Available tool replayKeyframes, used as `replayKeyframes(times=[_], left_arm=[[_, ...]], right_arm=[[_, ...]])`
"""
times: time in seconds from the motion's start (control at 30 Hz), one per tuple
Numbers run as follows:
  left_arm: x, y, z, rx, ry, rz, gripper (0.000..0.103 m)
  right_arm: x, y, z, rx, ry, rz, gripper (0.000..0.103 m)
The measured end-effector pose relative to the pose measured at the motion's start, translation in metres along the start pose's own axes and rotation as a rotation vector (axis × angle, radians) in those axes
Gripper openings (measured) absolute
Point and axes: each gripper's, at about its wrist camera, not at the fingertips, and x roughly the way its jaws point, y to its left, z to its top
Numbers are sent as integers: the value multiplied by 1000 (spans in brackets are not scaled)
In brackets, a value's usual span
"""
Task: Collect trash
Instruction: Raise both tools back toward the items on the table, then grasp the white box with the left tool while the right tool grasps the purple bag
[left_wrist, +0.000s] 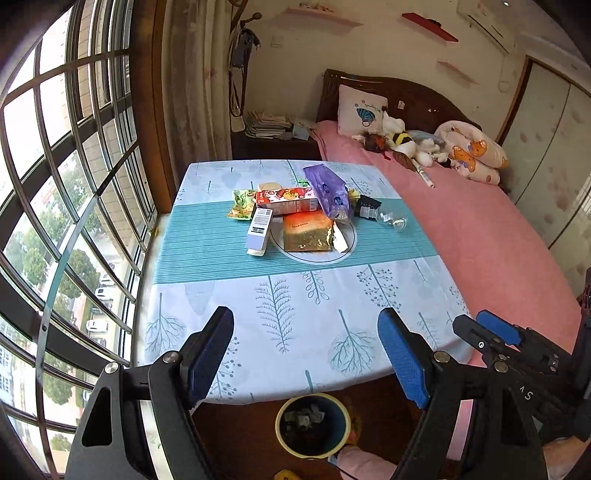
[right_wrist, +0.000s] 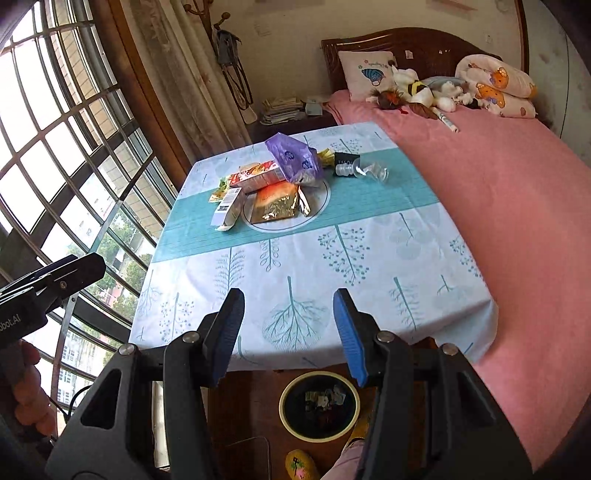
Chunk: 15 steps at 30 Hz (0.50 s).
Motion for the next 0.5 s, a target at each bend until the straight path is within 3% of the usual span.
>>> replayKeyframes(times=[0.13,0.37,0.5], left_arm=[[30,5,27,-40,-9,45,82],[121,20,82,-177,50,144,81],[186,27,114,-220,113,209,81]], right_arm=[[30,-7,42,-24,0,12,47],[126,-29,126,-84,55,87,47],[194,-44,171,-115,114,123,59]])
